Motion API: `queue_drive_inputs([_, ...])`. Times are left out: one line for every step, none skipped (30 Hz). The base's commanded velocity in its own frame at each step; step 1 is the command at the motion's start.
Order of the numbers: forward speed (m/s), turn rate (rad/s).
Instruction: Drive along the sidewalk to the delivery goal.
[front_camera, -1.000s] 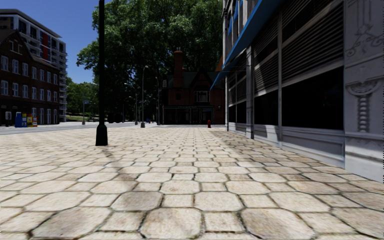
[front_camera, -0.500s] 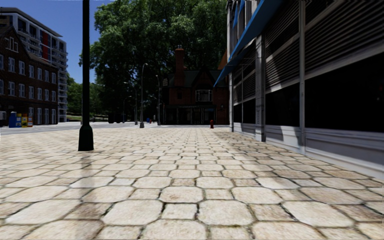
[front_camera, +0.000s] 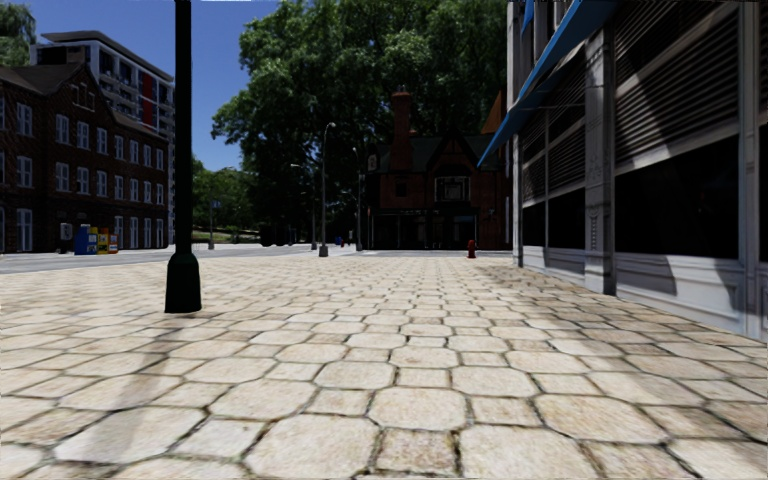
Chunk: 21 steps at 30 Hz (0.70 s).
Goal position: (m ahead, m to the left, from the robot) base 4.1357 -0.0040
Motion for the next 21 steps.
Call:
queue_drive_inputs([2.0, 0.2])
queue_drive_inputs([2.0, 0.2])
queue_drive_inputs([2.0, 0.2])
queue_drive_inputs([2.0, 0.19])
queue_drive_inputs([2.0, 0.0])
queue_drive_inputs([2.0, 0.0])
queue_drive_inputs([2.0, 0.0])
queue_drive_inputs([2.0, 0.0])
queue_drive_inputs([2.0, 0.0])
queue_drive_inputs([2.0, 0.0])
queue_drive_inputs([2.0, 0.0])
queue_drive_inputs([2.0, 0.0])
queue_drive_inputs([2.0, 0.0])
queue_drive_inputs([2.0, 0.0])
queue_drive_inputs([2.0, 0.0])
queue_drive_inputs([2.0, 0.0])
queue_drive_inputs([2.0, 0.0])
queue_drive_inputs([2.0, 0.0])
queue_drive_inputs([2.0, 0.0])
queue_drive_inputs([2.0, 0.0])
queue_drive_inputs([2.0, 0.0])
